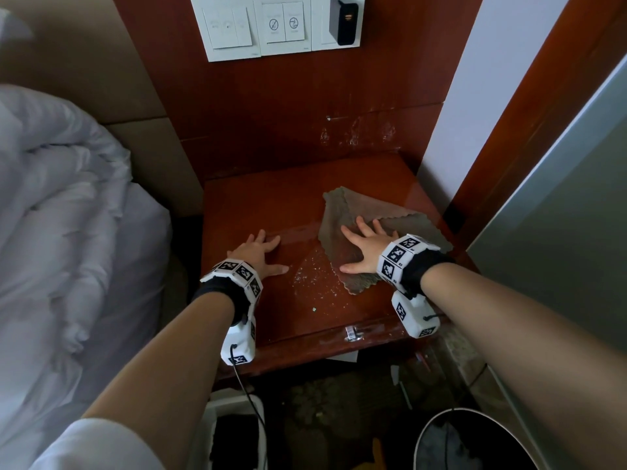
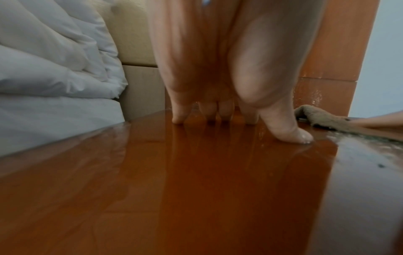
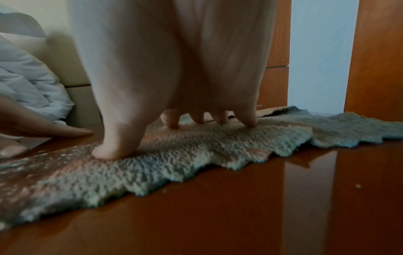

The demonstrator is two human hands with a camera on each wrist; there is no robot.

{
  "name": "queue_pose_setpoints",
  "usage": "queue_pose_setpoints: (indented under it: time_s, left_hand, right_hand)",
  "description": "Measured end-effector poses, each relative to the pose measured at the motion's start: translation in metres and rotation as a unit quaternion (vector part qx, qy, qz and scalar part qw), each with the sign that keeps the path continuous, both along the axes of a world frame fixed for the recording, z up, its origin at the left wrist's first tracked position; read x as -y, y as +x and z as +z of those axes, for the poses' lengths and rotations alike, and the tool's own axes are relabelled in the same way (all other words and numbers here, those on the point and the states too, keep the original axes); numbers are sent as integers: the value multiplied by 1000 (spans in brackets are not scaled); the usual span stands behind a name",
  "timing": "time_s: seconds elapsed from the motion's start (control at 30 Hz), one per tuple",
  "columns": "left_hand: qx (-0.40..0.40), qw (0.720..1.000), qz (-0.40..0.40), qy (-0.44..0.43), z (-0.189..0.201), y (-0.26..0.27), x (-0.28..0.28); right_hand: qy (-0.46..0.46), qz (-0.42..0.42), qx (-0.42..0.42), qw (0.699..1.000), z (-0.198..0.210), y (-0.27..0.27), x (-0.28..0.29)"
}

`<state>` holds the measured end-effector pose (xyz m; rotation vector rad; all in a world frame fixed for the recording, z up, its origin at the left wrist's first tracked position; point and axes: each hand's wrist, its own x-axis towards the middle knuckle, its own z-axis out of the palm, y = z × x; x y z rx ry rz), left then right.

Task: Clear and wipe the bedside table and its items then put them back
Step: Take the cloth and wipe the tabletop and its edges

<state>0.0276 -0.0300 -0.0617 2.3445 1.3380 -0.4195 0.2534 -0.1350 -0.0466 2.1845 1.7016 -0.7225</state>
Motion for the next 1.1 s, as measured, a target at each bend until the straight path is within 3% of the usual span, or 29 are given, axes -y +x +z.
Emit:
queue_pose_setpoints:
  time_s: [1.1]
  left_hand:
    - [-16,1000,-15,2,1,-34,61]
  right_hand:
    - [12,14,-15,1000,-5,-38,67]
